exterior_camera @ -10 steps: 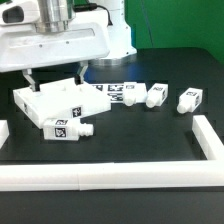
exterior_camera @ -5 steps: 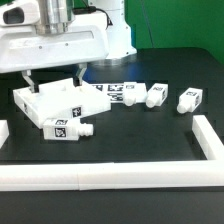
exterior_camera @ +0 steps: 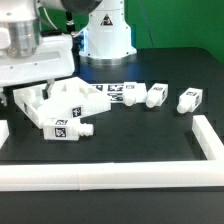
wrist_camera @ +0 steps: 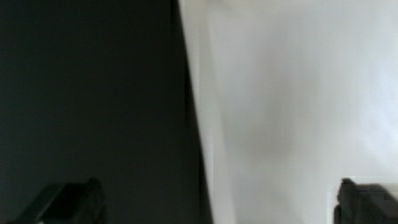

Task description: Assemble one leg

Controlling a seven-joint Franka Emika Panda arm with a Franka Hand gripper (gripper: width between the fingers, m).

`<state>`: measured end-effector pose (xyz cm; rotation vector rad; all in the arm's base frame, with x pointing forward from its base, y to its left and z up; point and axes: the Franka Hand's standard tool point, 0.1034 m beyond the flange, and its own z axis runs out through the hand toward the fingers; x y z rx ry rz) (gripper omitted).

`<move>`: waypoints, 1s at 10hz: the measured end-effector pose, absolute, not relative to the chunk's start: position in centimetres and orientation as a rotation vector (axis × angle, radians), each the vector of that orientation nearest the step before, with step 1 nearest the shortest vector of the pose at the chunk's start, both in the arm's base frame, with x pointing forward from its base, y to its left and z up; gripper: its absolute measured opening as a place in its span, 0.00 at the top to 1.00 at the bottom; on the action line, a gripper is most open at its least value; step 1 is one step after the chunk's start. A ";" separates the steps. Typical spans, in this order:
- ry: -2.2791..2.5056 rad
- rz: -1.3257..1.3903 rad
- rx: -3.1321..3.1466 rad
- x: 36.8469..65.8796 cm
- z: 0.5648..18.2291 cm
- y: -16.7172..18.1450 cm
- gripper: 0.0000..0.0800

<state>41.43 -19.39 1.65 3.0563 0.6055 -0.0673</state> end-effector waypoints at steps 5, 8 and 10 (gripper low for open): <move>0.596 -0.096 3.073 41.2 1.0 -19.0 0.22; 0.596 -0.096 3.073 41.2 1.0 -19.0 0.69; 0.572 -0.105 3.085 41.1 1.3 -19.2 0.93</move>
Offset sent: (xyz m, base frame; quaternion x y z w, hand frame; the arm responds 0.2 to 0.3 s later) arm 0.0000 0.0000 0.0000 0.0000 0.0000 0.0000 1.0000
